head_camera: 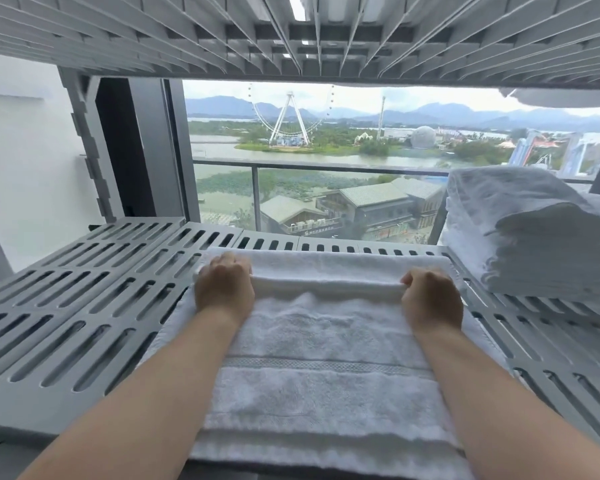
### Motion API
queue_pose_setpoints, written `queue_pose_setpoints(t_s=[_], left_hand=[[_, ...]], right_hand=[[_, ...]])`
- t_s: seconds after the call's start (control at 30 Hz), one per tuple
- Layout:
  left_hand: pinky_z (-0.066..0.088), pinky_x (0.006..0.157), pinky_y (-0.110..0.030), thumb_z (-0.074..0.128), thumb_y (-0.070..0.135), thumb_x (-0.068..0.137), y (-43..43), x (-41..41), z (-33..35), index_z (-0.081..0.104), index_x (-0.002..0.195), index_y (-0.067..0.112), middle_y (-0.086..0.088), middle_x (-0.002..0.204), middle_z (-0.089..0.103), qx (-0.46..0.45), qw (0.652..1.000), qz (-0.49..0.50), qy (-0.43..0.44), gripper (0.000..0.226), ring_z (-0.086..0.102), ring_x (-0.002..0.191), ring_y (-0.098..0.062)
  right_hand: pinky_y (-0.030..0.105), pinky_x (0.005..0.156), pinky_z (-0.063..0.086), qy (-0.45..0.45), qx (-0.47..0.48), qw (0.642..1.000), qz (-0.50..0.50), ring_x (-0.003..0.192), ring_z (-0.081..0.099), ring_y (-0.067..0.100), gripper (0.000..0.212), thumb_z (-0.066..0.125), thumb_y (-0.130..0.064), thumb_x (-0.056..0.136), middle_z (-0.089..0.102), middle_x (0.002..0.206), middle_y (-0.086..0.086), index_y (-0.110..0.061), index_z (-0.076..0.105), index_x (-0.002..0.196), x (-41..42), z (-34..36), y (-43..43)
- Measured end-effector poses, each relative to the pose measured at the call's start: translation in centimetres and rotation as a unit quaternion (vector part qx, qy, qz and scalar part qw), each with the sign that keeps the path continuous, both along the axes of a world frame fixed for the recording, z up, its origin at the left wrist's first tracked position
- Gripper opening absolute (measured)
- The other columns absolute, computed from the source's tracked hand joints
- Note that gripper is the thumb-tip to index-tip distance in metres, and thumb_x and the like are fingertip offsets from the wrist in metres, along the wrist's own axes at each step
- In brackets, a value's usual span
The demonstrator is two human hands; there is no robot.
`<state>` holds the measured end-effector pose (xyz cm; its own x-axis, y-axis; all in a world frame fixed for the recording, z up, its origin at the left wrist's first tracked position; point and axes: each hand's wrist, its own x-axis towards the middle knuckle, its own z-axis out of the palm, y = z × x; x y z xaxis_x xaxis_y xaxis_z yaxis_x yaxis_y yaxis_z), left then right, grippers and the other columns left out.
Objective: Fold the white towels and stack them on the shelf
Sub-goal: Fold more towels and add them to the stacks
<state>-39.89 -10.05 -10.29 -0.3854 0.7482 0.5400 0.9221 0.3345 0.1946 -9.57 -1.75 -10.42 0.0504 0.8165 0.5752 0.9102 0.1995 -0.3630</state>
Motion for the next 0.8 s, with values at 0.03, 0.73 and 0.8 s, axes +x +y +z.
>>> queue_pose_setpoints(t_s=[0.03,0.73,0.8], left_hand=[[0.052,0.075,-0.032,0.049,0.005,0.090,0.0,-0.2,-0.1,0.062,0.092,0.018,0.000,0.090,0.059,-0.010,1.000,0.000,-0.027,0.018,0.054,0.079,-0.017],[0.044,0.060,-0.033,0.052,-0.004,0.082,-0.5,-1.1,0.6,0.076,0.083,0.014,-0.007,0.074,0.063,0.025,0.998,0.021,-0.054,0.030,0.055,0.068,-0.026],[0.054,0.077,-0.041,0.055,-0.005,0.085,-0.5,-0.9,0.2,0.078,0.096,0.017,-0.012,0.096,0.070,0.042,0.996,-0.015,-0.076,0.033,0.062,0.086,-0.029]], right_hand=[[0.038,0.083,0.050,-0.013,-0.010,1.000,0.001,0.096,0.061,0.034,0.035,0.050,0.008,0.085,0.067,0.103,0.016,-0.011,0.074,0.100,0.0,-0.1,0.0],[0.041,0.084,0.052,-0.044,-0.007,0.999,-0.022,0.091,0.058,0.035,0.026,0.050,0.003,0.083,0.066,0.090,0.019,0.001,0.076,0.084,-0.3,0.5,-1.0],[0.040,0.080,0.052,-0.040,-0.017,0.999,-0.019,0.083,0.058,0.033,0.027,0.048,0.001,0.085,0.065,0.084,0.017,0.000,0.074,0.082,-0.2,0.5,-1.0]])
